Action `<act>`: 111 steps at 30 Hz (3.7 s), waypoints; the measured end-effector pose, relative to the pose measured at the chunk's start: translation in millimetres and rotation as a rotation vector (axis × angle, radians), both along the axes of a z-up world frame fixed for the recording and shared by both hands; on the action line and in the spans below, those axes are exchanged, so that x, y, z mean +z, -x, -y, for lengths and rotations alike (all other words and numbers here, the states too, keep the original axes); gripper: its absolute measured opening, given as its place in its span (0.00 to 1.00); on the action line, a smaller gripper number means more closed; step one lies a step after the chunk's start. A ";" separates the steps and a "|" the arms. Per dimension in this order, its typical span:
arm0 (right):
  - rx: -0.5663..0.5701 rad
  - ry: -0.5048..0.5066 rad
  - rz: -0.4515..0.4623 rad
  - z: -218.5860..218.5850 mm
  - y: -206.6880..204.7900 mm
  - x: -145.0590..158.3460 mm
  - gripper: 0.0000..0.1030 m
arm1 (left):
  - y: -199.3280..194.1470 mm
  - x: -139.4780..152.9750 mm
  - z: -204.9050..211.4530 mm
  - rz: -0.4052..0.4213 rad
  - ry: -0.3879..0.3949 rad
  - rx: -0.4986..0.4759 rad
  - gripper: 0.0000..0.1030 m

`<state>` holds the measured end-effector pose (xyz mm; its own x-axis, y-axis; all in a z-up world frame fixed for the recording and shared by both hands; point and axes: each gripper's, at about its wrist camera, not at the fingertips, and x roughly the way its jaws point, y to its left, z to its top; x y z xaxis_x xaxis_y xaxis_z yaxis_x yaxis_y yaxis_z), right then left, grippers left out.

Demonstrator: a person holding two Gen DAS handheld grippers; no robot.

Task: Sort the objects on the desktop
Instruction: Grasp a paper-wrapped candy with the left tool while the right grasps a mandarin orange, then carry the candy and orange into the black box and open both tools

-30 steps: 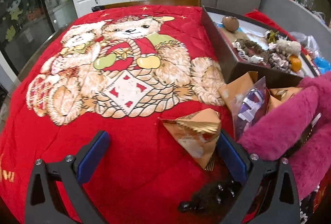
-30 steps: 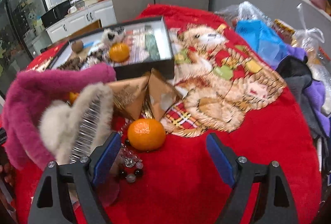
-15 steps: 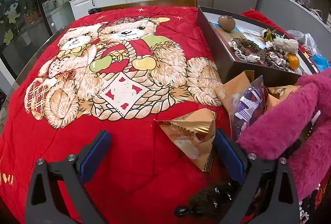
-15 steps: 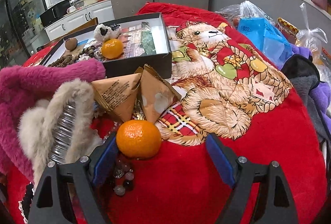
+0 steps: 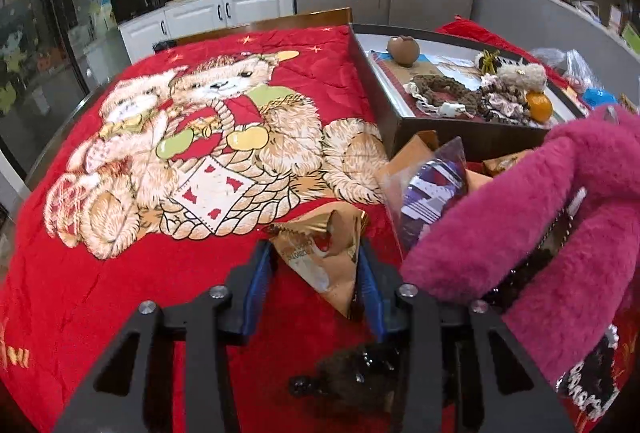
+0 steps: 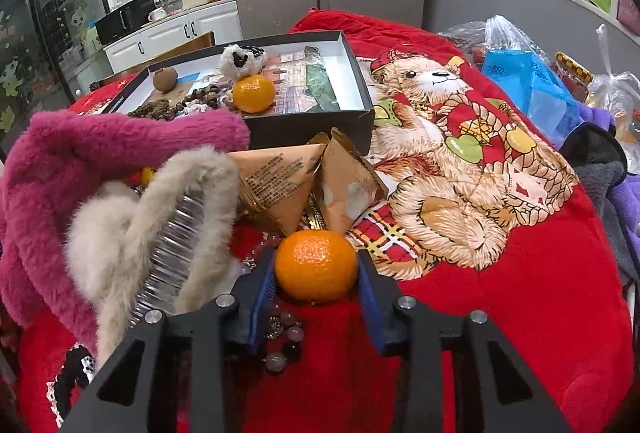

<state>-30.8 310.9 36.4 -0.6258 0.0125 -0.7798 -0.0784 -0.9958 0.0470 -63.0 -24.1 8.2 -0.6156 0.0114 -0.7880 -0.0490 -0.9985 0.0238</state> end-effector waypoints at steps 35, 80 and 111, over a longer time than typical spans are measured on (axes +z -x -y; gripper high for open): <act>0.139 -0.039 -0.234 87.8 -56.0 114.6 0.37 | -86.8 122.7 -39.6 -0.201 -0.136 -0.093 0.31; 0.122 0.010 -0.239 63.1 77.3 175.8 0.37 | 102.2 160.0 -91.8 -0.188 -0.147 -0.093 0.31; 0.125 -0.004 -0.007 53.9 195.5 61.4 0.38 | 184.2 54.0 -107.8 0.003 -0.080 -0.119 0.34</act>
<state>-226.4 257.0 97.8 -0.6282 -0.0627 -0.7755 0.0468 -0.9980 0.0427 -247.2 83.7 62.2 -0.6039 0.1473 -0.7834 -0.1670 -0.9843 -0.0564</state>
